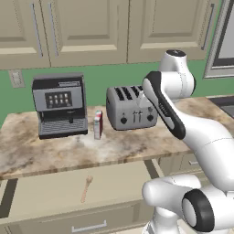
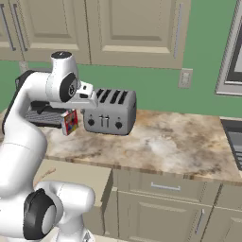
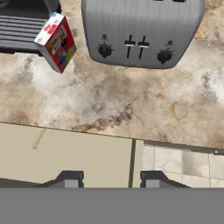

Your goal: Pick the wooden spoon from the drawer and place it on the counter.

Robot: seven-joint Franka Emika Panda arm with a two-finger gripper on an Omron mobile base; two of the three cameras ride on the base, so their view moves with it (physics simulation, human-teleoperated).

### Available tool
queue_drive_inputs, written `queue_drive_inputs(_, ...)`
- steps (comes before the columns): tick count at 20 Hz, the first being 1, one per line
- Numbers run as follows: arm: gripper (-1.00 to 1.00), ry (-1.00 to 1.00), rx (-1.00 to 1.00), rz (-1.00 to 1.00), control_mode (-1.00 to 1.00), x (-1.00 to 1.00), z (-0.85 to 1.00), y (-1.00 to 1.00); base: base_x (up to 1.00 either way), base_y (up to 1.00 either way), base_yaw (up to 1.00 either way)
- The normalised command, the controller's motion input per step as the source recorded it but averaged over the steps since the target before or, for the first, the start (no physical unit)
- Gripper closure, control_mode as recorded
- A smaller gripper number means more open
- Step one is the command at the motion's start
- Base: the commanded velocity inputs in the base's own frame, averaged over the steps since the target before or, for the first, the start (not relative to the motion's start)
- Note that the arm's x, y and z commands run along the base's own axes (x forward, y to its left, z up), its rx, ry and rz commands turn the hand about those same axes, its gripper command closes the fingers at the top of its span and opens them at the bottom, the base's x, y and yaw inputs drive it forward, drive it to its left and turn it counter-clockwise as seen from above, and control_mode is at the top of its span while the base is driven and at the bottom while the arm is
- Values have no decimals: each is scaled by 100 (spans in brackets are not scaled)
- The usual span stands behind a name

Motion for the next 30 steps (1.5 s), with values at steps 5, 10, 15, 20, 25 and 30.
queue_drive_inputs(5, -100, 0, 0, 0, 100, 0, 0, 0, 0, -1, 0)
queue_drive_inputs(10, -100, 0, 0, 0, 100, 0, 0, 0, 0, -26, 0)
queue_drive_inputs(15, -100, 0, 0, 0, 100, 0, 0, 0, -5, -63, 25)
queue_drive_inputs(20, -100, 0, 0, 0, 100, 0, 0, 0, -4, -57, 49)
queue_drive_inputs(25, -100, 0, 0, 0, 100, 0, 0, 0, 0, -45, 64)
queue_drive_inputs(30, -100, 0, 0, 0, 100, 0, 0, 0, -4, -40, 68)
